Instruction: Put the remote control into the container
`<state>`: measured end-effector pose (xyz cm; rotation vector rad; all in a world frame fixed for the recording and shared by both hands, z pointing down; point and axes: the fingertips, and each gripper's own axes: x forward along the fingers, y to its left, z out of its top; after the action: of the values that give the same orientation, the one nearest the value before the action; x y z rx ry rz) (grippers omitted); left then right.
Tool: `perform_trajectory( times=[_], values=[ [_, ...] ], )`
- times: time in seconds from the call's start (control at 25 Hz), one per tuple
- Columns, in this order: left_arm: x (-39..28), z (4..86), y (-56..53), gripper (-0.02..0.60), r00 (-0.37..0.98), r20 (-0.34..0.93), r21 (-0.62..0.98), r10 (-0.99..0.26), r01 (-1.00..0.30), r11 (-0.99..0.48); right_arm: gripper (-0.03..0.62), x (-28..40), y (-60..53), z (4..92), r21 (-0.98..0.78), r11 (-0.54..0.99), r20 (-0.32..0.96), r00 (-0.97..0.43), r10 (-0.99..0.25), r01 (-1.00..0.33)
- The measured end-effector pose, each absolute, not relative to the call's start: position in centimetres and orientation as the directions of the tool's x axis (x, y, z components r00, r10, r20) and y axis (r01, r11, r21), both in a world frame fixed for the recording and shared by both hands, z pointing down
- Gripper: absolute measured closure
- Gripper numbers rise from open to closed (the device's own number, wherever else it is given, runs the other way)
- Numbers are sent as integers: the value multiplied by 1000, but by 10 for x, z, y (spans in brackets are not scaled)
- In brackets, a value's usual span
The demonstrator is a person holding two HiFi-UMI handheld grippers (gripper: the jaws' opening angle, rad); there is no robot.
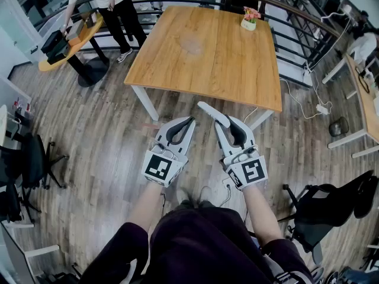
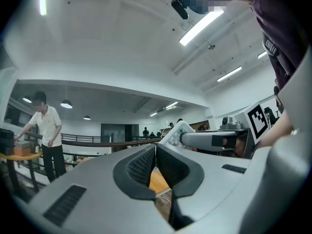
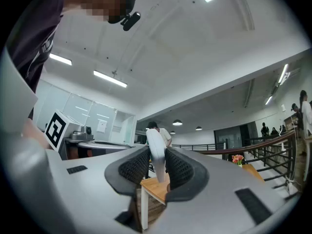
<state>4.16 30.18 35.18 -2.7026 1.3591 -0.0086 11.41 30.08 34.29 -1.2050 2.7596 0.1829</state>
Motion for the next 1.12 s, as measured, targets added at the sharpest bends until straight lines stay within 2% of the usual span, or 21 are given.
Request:
perform_trajectory(
  times=[0.52, 1.12],
  values=[
    [2, 353, 293, 568, 658, -60, -97, -751, -752, -652, 477, 73, 300, 343, 69, 618, -159, -620, -768, -783],
    [13, 359, 237, 568, 689, -60, -83, -723, -725, -684, 477, 89, 258, 351, 42, 551, -163, -550, -819, -833]
  ],
)
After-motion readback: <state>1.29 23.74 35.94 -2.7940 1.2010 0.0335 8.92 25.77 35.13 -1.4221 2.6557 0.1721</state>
